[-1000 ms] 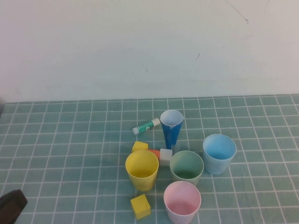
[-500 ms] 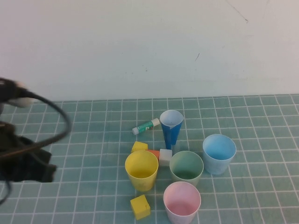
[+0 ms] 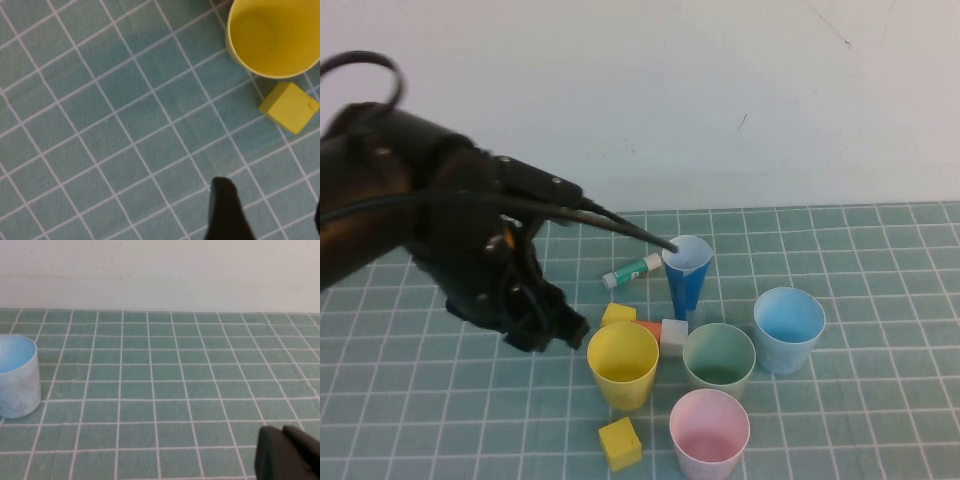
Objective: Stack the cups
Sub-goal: Pick up the yellow cup, then place the yellow cup on the pink cup
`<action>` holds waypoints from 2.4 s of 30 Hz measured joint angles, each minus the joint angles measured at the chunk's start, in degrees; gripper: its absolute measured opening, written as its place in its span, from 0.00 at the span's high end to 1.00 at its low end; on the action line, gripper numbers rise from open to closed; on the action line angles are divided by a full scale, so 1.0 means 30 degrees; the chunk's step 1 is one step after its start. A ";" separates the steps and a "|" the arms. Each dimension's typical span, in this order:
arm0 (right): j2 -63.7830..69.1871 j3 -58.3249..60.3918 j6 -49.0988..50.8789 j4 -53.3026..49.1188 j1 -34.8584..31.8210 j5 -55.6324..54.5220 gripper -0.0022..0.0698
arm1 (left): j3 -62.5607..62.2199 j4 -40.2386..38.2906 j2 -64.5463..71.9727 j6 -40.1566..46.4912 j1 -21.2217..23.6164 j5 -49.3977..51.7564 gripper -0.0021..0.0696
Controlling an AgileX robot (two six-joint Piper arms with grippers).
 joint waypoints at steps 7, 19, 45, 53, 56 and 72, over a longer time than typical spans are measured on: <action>0.0000 0.0000 0.0000 0.0000 0.0000 0.0000 0.97 | -0.1424 -0.0272 0.3266 -0.0274 -0.0071 -0.1961 0.29; 0.0000 0.0000 0.0000 0.0389 0.0000 0.0000 0.97 | -0.3442 -0.0213 0.7860 -0.0995 -0.0071 -0.3571 0.27; 0.0000 0.0000 0.0075 0.0999 0.0000 0.0000 0.97 | -0.3780 -0.2235 1.0343 0.1299 0.0802 -0.5384 0.96; 0.0000 0.0000 0.0075 0.0999 0.0000 0.0000 0.97 | -0.3823 -0.1602 0.5823 0.1299 0.0802 -0.3326 0.96; 0.0000 0.0000 0.0075 0.0999 0.0000 0.0000 0.97 | -0.3823 -0.2724 0.4189 0.2275 0.0263 -0.1686 0.96; 0.0000 0.0000 0.1080 0.3673 0.0000 -0.0514 0.97 | -0.3823 -0.3999 0.5717 0.2969 -0.3835 -0.1244 0.96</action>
